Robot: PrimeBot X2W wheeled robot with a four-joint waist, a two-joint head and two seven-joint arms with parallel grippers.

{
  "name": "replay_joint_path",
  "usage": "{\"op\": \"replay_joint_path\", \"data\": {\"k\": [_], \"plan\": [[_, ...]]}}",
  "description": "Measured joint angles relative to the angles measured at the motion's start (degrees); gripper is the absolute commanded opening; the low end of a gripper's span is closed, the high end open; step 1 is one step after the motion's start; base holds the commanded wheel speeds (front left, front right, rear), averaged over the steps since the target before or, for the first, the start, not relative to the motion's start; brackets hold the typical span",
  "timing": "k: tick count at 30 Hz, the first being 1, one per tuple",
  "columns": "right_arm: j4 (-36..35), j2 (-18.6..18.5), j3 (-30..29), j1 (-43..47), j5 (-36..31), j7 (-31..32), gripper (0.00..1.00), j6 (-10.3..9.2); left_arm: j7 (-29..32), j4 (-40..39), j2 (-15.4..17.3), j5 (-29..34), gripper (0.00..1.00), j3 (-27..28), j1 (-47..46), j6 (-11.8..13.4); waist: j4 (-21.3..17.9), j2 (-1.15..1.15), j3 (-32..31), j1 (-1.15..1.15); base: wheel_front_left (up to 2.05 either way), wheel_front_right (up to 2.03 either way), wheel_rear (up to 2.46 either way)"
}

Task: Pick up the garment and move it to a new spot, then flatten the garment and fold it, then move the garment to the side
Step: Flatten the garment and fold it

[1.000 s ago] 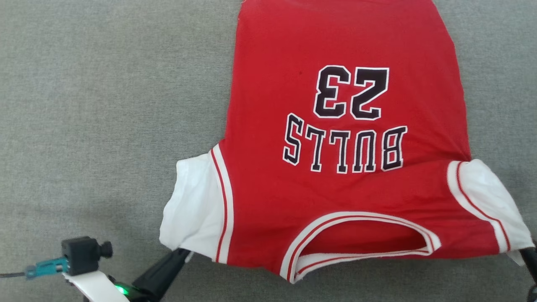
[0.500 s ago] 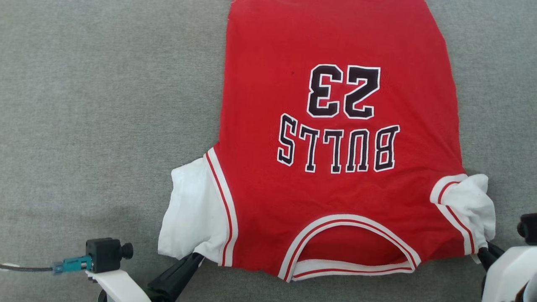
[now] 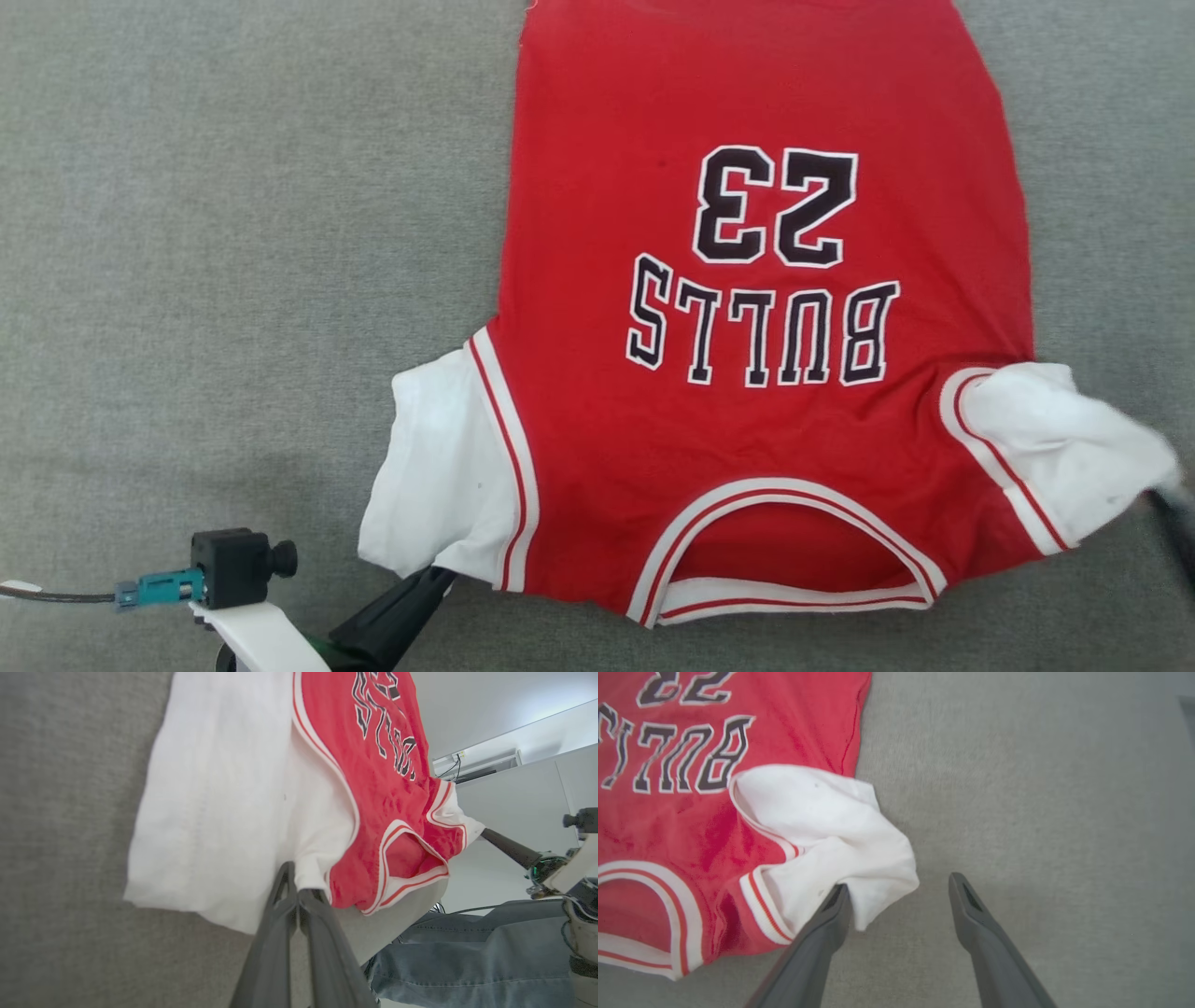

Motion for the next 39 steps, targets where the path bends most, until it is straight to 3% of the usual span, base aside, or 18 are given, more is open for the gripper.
{"op": "replay_joint_path", "data": {"k": [4,8,11,15,20,25,32,37,39], "plan": [[-6.53,-3.05,-7.12,-1.41,1.71,6.77,1.00,-0.01,-0.04,-1.33,-0.04,1.91,0.00,0.15,-0.01,0.00,1.18,0.00,0.72,0.00,0.00,0.00,0.00],[-5.83,-9.05,-11.12,-9.78,4.13,12.55,1.00,-0.01,-0.05,-2.63,-0.60,3.32,0.00,-1.21,-1.60,0.00,3.05,0.00,1.85,0.00,0.00,0.00,0.00],[-0.77,-13.10,-9.98,-19.88,4.72,14.93,1.00,-0.01,-0.04,-3.13,-1.00,3.71,0.00,-2.10,-3.58,0.01,4.36,0.00,3.24,0.00,0.00,0.00,0.00],[9.82,-16.28,-2.65,-34.34,1.60,16.97,1.00,-0.01,-0.05,-3.77,-2.05,4.57,0.00,-3.58,-6.47,0.01,6.52,0.00,5.18,0.00,0.00,0.00,0.00],[22.80,-14.16,5.24,-51.92,-3.94,18.57,1.00,-0.01,-0.05,-3.87,-2.89,4.56,0.00,-4.58,-9.63,0.01,9.11,0.00,8.69,0.00,0.00,0.00,0.00],[30.87,-11.39,8.84,-61.13,-8.39,19.20,1.00,-0.01,-0.05,-4.34,-3.45,4.56,0.00,-4.94,-11.04,0.00,11.24,0.00,11.55,0.00,0.00,0.00,0.00],[40.42,-10.34,10.56,-69.60,-15.13,21.29,1.00,0.00,-0.07,-5.69,-3.60,4.99,0.00,-4.43,-12.14,0.00,13.83,0.00,15.58,0.00,0.00,0.00,0.00],[43.13,-8.80,9.76,-72.29,-17.04,22.85,1.00,-0.02,-0.08,-5.93,-3.82,5.15,0.00,-4.59,-12.73,0.00,14.45,0.00,16.64,0.00,0.00,0.00,0.00],[43.44,-7.97,9.66,-72.59,-17.44,22.67,0.42,-0.02,-0.08,-5.80,-3.87,5.15,0.00,-4.58,-12.75,0.00,14.36,0.00,16.54,0.00,0.00,0.00,0.00]]}}
